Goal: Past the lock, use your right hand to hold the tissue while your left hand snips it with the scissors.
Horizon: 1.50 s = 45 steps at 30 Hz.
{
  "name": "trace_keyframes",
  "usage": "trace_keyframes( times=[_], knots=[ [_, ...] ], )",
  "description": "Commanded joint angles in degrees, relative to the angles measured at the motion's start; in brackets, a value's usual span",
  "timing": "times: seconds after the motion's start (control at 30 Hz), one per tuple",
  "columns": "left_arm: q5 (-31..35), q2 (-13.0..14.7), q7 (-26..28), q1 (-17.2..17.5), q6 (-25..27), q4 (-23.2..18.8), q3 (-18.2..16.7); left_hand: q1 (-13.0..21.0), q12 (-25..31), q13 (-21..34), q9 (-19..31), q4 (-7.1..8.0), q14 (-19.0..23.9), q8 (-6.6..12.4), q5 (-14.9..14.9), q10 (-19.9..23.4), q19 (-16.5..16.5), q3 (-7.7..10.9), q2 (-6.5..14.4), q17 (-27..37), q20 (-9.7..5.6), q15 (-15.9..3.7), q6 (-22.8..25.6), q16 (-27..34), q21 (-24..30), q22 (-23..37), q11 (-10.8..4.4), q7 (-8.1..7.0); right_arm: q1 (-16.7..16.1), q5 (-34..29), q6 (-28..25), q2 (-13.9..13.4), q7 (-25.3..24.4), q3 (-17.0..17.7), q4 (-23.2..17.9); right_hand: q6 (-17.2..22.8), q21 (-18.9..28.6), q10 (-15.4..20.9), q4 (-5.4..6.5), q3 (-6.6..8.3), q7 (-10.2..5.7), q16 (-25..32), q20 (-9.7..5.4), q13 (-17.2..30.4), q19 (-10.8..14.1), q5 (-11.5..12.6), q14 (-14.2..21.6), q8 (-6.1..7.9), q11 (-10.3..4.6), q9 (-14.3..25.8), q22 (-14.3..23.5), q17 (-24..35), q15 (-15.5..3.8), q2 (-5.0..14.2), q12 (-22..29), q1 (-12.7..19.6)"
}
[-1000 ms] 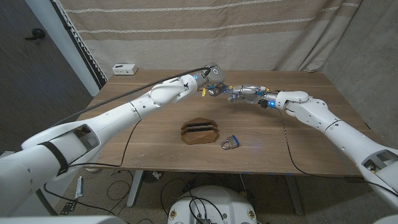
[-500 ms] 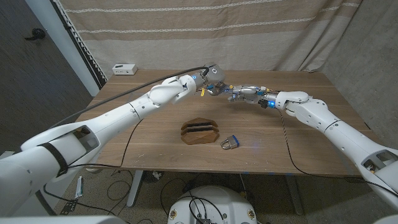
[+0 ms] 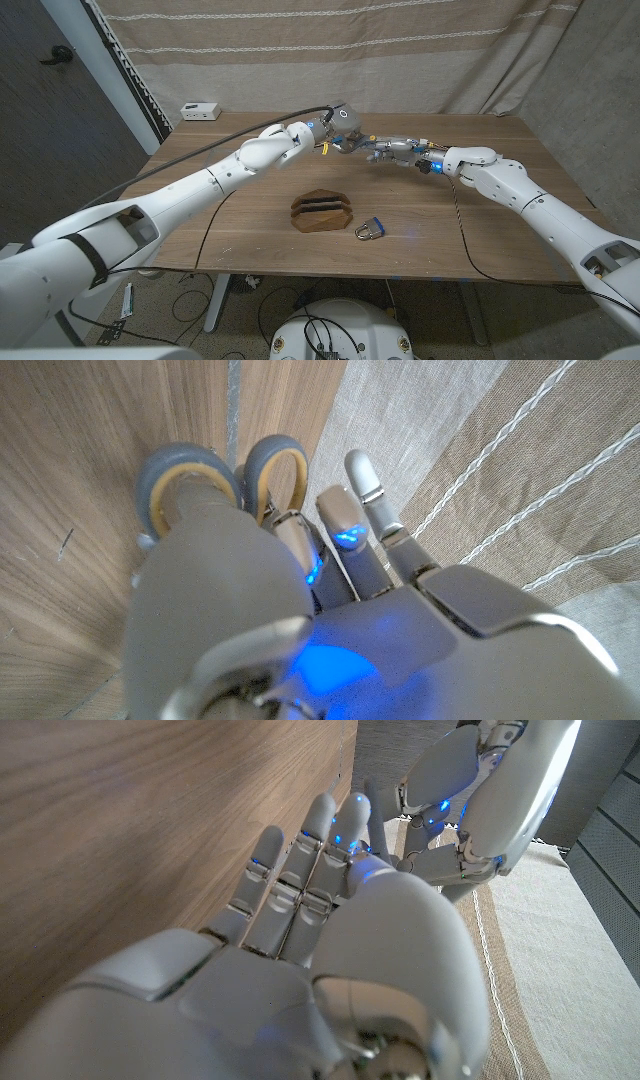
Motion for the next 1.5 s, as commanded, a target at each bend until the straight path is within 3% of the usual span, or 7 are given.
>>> trace_keyframes(
  times=[0.03, 0.57, 0.67, 0.8, 1.1, 1.17, 1.5],
  knots=[
    [-0.1, 0.5, 1.1, 1.4, 1.8, -1.4, -0.8, 4.2, 0.0, 0.4, 1.2, 0.39, 0.4, 10.56, -0.4, 0.6, 0.1, 0.02, 4.7, 0.1, -8.8, 0.02, -0.5, -0.3, -0.1, 0.2, 0.02, 0.02, 0.5, 0.0, -0.1, 0.4, 0.7, -0.3, 0.7, 0.4, 0.5, 0.3, 0.01, 0.14, 0.5, -0.1, -7.39, 0.0, -0.1, 0.4, 0.2, 0.11, -0.37, 0.0, 0.1, 0.3, -4.05, -0.03, 0.1, -0.1],
    [-0.1, 0.9, 1.1, 2.5, 3.4, -2.5, -1.8, 3.9, -0.4, 0.8, 0.5, 0.2, 0.7, 11.54, -1.7, 0.8, -0.3, 0.68, 4.6, 0.1, -8.86, 0.02, -0.5, -0.5, 1.0, -0.2, 0.02, 0.19, 1.2, 0.2, 0.7, 1.2, 1.8, -0.3, 2.6, 1.0, 0.9, 1.0, -0.19, -0.13, -0.31, -0.3, -7.16, -1.1, 0.0, 0.4, 0.0, 0.24, -0.48, -0.3, 0.0, 0.3, -4.03, -0.52, -0.2, -0.3],
    [0.0, 1.2, 0.8, 2.4, 3.1, -2.5, -1.7, 3.9, -0.6, 0.6, 0.4, 0.18, 0.7, 11.6, -1.8, 0.6, -0.3, 0.72, 4.6, 0.1, -8.85, 0.02, -0.5, -0.5, 0.9, -0.2, 0.01, 0.17, 1.0, 0.6, 1.0, 1.4, 2.1, 0.0, 3.0, 0.1, 0.7, 0.4, 0.48, -4.21, -0.69, -1.1, -6.26, -3.8, 0.7, -0.2, -2.2, -0.13, 0.42, -1.2, -0.3, 0.0, -3.74, -3.23, -2.0, -4.4],
    [0.1, 1.8, 0.4, 2.5, 2.4, -2.7, -1.7, 3.9, -0.7, 0.6, 0.3, 0.21, 0.7, 11.77, -2.0, 0.7, -0.3, 0.79, 4.6, 0.1, -8.86, 0.01, -0.7, -0.6, 0.9, -0.2, 0.02, 0.06, 0.9, 0.8, 1.9, 1.6, 2.9, 0.2, 3.6, -1.5, -0.1, -0.1, 1.15, -7.4, 0.25, -1.6, -5.3, -5.0, 0.5, -0.2, -3.6, -0.27, 0.9, -2.0, -0.5, -0.3, -3.13, -5.54, -2.8, -8.0],
    [-0.1, 2.5, -0.7, 3.3, 2.7, -3.3, -2.3, 4.0, -0.9, 0.5, 0.1, 0.2, 0.7, 11.9, -2.2, 0.7, -0.4, 0.83, 4.5, 0.1, -8.87, 0.02, -0.7, -0.6, 0.8, -0.2, 0.02, 0.2, 0.9, 1.2, 2.7, 2.0, 3.7, 0.4, 4.6, -3.4, -2.5, -1.9, 5.22, -14.76, 1.07, -1.2, -3.37, -4.9, 0.8, 0.8, -4.4, 0.08, 2.19, -4.0, -0.5, -0.3, -2.13, -8.91, -3.1, -20.4],
    [-0.1, 2.7, -0.9, 3.5, 2.8, -3.4, -2.4, 4.1, -1.2, 0.3, 0.1, 0.18, 0.7, 12.01, -2.2, 0.5, -0.4, 0.84, 4.5, 0.1, -8.86, 0.02, -0.7, -0.6, 0.9, -0.2, 0.02, 0.17, 0.9, 1.4, 2.9, 2.3, 3.9, 0.5, 5.0, -4.1, -3.5, -2.2, 6.4, -17.2, 1.49, -1.3, -2.74, -5.0, 0.9, 1.6, -4.8, 0.08, 2.57, -4.7, -0.5, -0.6, -2.06, -10.3, -3.2, -24.6],
    [-0.8, 2.9, -0.7, 4.8, 3.7, -4.0, -3.4, 4.1, -1.1, 0.5, -0.4, 0.16, 0.7, 12.15, -2.4, 0.7, -0.3, 0.92, 4.5, 0.1, -8.85, 0.01, -0.4, -0.7, 0.9, -0.2, 0.01, 0.27, 1.1, 1.9, 2.6, 2.8, 4.2, 0.7, 5.9, -4.6, -4.9, -2.6, 7.71, -19.54, 2.73, -1.9, -1.4, -5.3, 0.8, 2.9, -6.1, 0.2, 3.79, -5.7, -0.5, -1.0, -2.03, -10.53, -3.4, -29.8]
  ],
)
